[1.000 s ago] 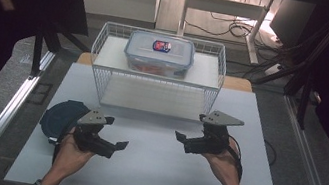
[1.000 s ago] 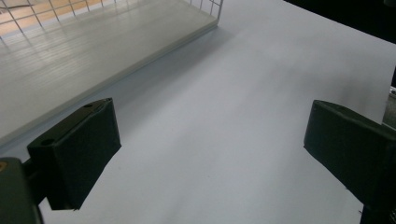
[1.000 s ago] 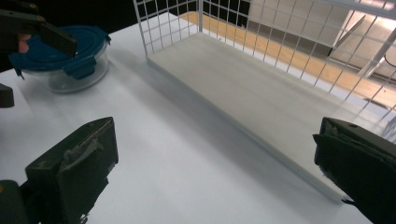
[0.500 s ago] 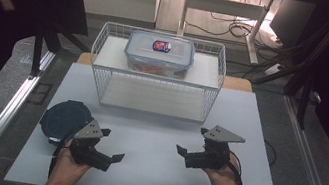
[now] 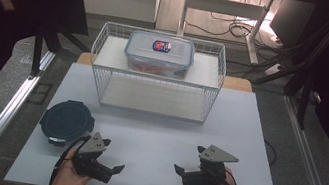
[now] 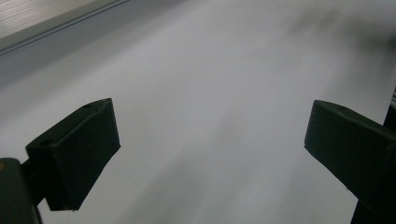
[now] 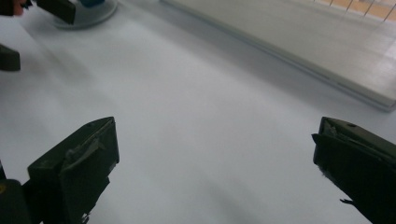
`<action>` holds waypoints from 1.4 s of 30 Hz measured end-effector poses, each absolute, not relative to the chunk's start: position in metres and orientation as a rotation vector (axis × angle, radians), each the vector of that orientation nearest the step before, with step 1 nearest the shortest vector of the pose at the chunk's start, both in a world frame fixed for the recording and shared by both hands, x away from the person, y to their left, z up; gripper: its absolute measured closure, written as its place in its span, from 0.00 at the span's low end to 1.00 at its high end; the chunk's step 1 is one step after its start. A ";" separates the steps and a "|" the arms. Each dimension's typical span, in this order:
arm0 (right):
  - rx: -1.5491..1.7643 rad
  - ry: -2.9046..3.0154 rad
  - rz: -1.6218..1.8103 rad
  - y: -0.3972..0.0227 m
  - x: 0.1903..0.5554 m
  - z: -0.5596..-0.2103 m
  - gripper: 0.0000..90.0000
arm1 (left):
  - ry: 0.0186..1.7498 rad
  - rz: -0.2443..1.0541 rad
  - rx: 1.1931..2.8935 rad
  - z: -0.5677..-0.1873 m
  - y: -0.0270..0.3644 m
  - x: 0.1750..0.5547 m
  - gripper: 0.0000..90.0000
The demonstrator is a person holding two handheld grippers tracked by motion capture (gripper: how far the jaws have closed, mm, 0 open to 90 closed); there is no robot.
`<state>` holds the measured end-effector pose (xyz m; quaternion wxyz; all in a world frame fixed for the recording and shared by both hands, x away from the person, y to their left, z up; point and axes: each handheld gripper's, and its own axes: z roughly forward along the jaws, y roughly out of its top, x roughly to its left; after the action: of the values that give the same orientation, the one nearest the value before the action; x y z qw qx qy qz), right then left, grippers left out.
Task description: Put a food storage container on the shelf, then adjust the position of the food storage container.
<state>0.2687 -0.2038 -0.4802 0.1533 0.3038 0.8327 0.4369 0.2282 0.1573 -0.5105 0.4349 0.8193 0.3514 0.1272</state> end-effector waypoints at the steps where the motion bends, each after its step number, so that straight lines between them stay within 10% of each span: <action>1: 0.873 2.395 1.244 -0.204 0.268 -0.482 0.00 | 0.878 0.319 2.039 -0.511 0.158 0.229 0.03; 24: 0.897 2.410 1.171 -0.204 0.274 -0.491 0.01 | 1.047 0.377 1.941 -0.483 0.209 0.258 0.07; 42: 0.901 2.424 1.135 -0.204 0.276 -0.495 0.02 | 1.334 0.426 1.796 -0.483 0.289 0.296 0.86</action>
<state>0.2763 -0.2036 -0.4946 0.1580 0.3151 0.8475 0.3968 0.2962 0.2890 -0.4832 0.4188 0.7162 0.5318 0.1699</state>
